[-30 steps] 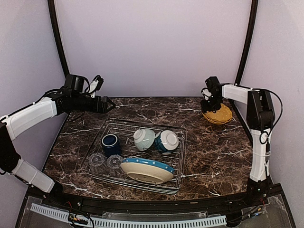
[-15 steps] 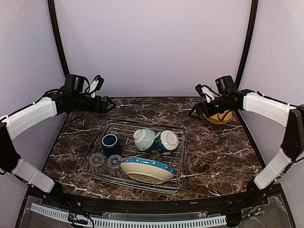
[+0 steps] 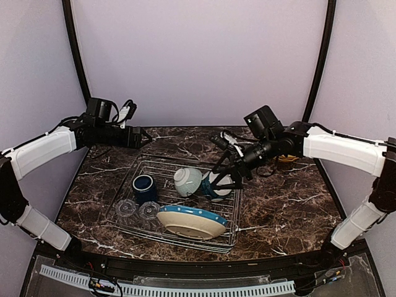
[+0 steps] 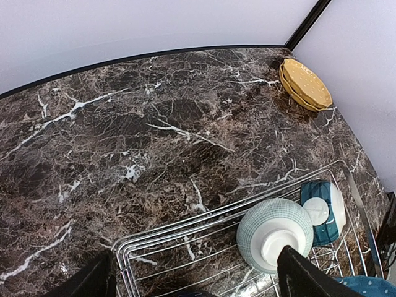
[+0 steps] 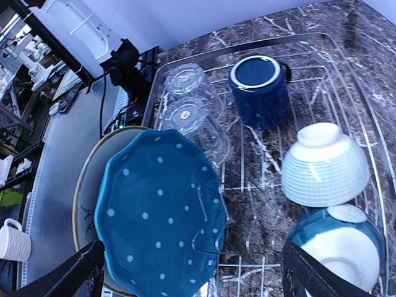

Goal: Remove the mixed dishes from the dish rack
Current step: Grab the plate from the dish rack.

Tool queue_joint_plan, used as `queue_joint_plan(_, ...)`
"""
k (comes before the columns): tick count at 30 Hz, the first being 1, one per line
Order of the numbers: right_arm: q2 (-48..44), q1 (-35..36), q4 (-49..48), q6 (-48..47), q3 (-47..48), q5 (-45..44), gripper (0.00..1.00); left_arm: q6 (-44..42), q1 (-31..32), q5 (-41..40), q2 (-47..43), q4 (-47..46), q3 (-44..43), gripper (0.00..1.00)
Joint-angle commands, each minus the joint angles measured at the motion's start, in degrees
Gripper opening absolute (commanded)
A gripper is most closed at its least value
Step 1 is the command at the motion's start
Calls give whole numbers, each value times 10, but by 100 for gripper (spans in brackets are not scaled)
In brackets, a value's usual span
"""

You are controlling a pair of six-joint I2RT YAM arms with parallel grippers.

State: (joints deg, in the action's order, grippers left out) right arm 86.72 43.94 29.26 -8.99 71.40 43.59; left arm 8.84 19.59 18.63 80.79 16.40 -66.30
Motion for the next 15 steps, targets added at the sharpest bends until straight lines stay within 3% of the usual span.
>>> queue_joint_plan(1, 17, 48, 40, -10, 34, 19, 95, 5, -3, 6, 5, 6, -11, 89)
queue_joint_plan(7, 35, 85, 55, 5, 45, -11, 90, 4, -3, 3, 5, 8, -11, 89)
queue_joint_plan(15, 77, 128, 89, 16, 64, -37, 75, 4, -3, 5, 9, 11, -14, 89)
